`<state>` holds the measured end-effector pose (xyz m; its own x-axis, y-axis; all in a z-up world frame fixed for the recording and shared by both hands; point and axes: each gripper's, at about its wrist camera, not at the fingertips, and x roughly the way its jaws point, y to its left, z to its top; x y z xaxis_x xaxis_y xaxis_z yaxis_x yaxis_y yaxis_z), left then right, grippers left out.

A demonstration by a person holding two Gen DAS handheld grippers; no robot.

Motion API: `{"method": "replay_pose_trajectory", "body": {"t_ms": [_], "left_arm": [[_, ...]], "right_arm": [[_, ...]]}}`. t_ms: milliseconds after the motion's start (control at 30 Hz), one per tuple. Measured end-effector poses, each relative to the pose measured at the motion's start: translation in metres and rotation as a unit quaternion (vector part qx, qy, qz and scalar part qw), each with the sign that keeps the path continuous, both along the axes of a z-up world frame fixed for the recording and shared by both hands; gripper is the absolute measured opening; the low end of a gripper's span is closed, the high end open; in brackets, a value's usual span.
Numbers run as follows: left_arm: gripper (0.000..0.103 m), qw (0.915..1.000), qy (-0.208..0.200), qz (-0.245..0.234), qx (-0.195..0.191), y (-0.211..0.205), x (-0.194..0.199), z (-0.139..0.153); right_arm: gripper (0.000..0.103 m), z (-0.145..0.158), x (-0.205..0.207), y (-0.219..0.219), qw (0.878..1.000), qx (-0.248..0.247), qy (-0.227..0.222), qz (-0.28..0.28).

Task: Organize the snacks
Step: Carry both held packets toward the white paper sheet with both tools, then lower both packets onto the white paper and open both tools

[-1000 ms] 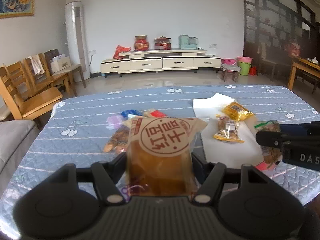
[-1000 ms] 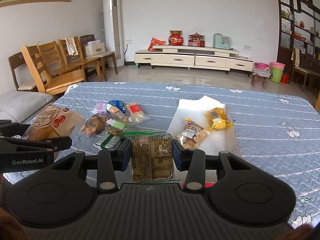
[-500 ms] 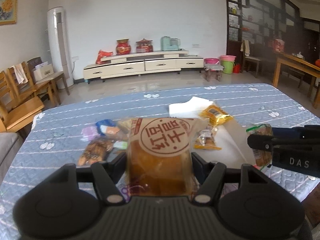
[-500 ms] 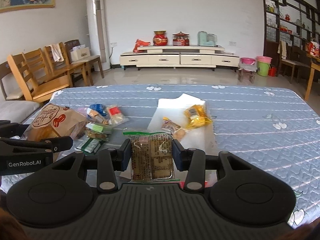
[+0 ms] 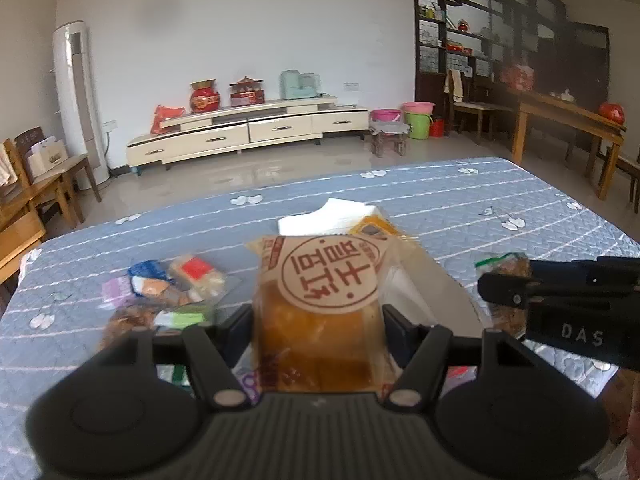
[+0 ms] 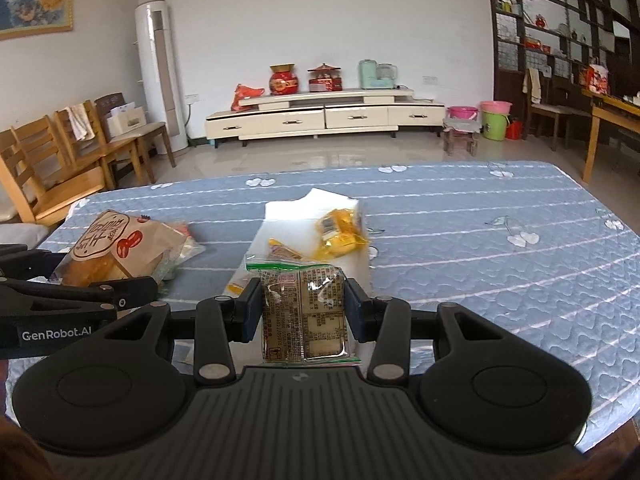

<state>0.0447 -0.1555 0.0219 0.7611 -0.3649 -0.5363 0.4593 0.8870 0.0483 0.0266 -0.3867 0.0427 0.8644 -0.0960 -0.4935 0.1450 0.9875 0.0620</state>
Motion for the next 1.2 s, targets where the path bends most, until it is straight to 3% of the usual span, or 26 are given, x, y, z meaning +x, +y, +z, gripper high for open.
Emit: {"method": "replay_pose_trajectory", "body": {"t_ms": [600, 1200], "left_arm": [[0.067, 0.9991, 0.033, -0.019, 0.017, -0.046, 0.024, -0.023], [0.067, 0.9974, 0.059, -0.034, 0.025, -0.069, 0.039, -0.042]], "right_arm": [[0.052, -0.011, 0.053, -0.004, 1.0, 0.002, 0.007, -0.005], [0.052, -0.019, 0.08, -0.001, 0.999, -0.013, 0.031, 0.009]]}}
